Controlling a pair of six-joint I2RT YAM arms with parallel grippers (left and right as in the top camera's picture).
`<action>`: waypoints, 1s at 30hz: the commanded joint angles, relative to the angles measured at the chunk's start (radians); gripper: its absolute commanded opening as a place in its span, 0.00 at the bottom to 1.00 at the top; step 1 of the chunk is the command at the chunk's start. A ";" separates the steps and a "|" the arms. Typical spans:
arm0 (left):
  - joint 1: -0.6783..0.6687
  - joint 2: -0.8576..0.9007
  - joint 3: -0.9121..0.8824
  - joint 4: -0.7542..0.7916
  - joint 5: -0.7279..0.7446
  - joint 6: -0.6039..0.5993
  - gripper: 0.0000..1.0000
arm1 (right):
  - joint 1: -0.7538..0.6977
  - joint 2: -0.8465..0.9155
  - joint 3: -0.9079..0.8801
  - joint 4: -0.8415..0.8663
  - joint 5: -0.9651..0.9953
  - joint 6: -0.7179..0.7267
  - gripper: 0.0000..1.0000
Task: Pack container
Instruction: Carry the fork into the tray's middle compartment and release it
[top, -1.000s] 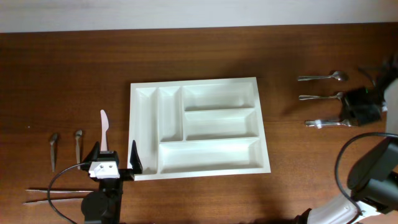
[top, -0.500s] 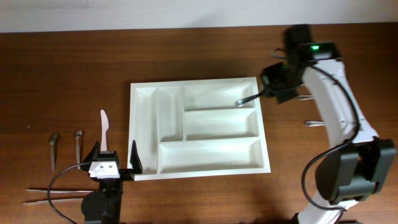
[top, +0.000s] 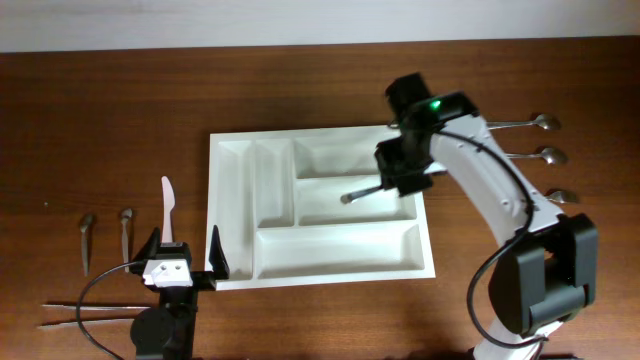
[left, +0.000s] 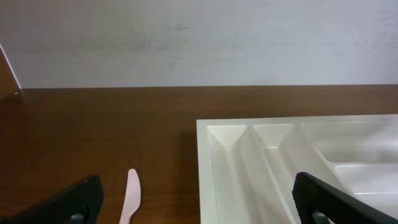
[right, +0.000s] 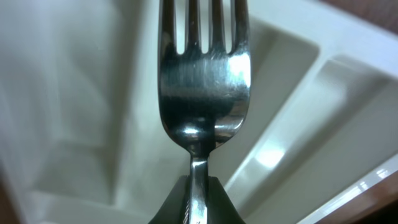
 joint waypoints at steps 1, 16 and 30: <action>0.003 -0.007 -0.005 -0.001 0.008 0.015 0.99 | 0.055 -0.017 -0.071 0.035 0.018 0.069 0.08; 0.003 -0.007 -0.005 -0.001 0.008 0.015 0.99 | 0.113 -0.012 -0.160 0.267 0.017 0.093 0.82; 0.003 -0.007 -0.005 -0.001 0.008 0.015 0.99 | -0.360 -0.014 0.092 0.076 0.108 -0.425 0.99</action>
